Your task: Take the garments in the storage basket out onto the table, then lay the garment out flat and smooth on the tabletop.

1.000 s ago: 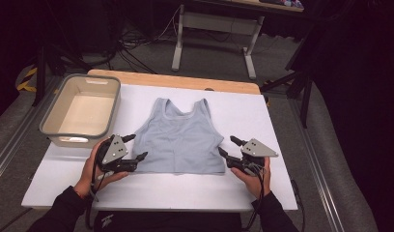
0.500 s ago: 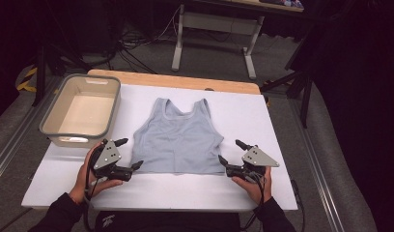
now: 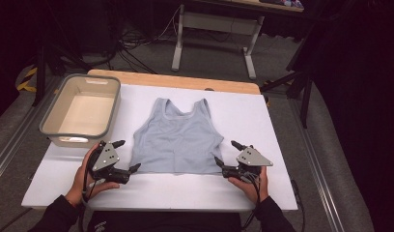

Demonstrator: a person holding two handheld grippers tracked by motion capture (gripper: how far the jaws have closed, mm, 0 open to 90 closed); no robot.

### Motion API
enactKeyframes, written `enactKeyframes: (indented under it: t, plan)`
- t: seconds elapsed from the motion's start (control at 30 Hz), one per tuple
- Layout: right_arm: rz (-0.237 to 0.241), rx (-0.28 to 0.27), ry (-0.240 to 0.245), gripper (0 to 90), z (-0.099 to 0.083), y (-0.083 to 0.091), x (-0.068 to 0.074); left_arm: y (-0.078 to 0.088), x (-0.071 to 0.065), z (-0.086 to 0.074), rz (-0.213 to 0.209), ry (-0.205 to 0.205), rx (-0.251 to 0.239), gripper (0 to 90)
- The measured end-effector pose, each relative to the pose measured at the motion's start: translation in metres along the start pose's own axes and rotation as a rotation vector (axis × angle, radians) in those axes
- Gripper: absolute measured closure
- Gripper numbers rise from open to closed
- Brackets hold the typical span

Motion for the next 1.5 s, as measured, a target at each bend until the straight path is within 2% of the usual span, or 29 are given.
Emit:
enactKeyframes:
  t: [0.23, 0.57, 0.93, 1.03, 1.07, 1.17, 1.23, 1.3, 1.37, 1.4, 1.43, 1.5]
  plan:
    - [0.029, -0.005, -0.003, 22.2, 0.003, -0.006, 0.005, 0.002, 0.000, -0.002, 0.004, 0.009, 0.004, 9.4]
    - [0.039, -0.002, 0.000, 23.7, 0.004, -0.011, 0.006, 0.001, 0.000, -0.004, 0.008, 0.008, 0.017, 10.3]
    - [0.044, -0.012, -0.031, 26.2, 0.010, -0.018, 0.002, -0.007, 0.000, -0.002, 0.015, 0.024, 0.030, 12.3]
    - [0.034, -0.011, -0.045, 27.3, 0.014, -0.020, -0.005, -0.010, -0.001, -0.005, 0.018, 0.023, 0.052, 12.5]
    - [0.017, -0.011, -0.052, 29.0, 0.016, -0.022, -0.011, -0.011, -0.001, -0.006, 0.020, 0.019, 0.058, 13.5]
    - [0.025, -0.009, -0.074, 30.1, 0.020, -0.027, -0.018, -0.013, -0.002, -0.010, 0.021, 0.018, 0.086, 15.5]
    - [0.035, 0.022, -0.075, 36.3, 0.019, -0.034, -0.022, -0.015, -0.001, -0.014, 0.016, 0.028, 0.125, 18.9]
    - [0.037, 0.048, -0.090, 37.2, 0.017, -0.041, -0.027, -0.017, 0.002, -0.015, 0.022, 0.052, 0.145, 19.9]
    - [0.055, 0.097, -0.125, 38.7, 0.012, -0.052, -0.035, -0.019, 0.005, -0.018, 0.025, 0.080, 0.164, 21.3]
    - [0.062, 0.119, -0.160, 39.1, 0.009, -0.061, -0.045, -0.020, 0.006, -0.018, 0.032, 0.088, 0.171, 20.5]
    - [0.062, 0.119, -0.160, 39.1, 0.009, -0.061, -0.045, -0.020, 0.006, -0.018, 0.032, 0.088, 0.171, 20.5]
    - [0.092, 0.154, -0.204, 40.3, 0.006, -0.071, -0.052, -0.021, 0.006, -0.019, 0.037, 0.091, 0.186, 20.5]
Point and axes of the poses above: each handheld gripper's, and its own axes: y roughly backward along the jaws, z roughly out of its top, x roughly to its left, the point moved 10 cm from there along -y, roughly forward along the jaws, and after that the axes turned 15 degrees about y, right-handed, at the moved point
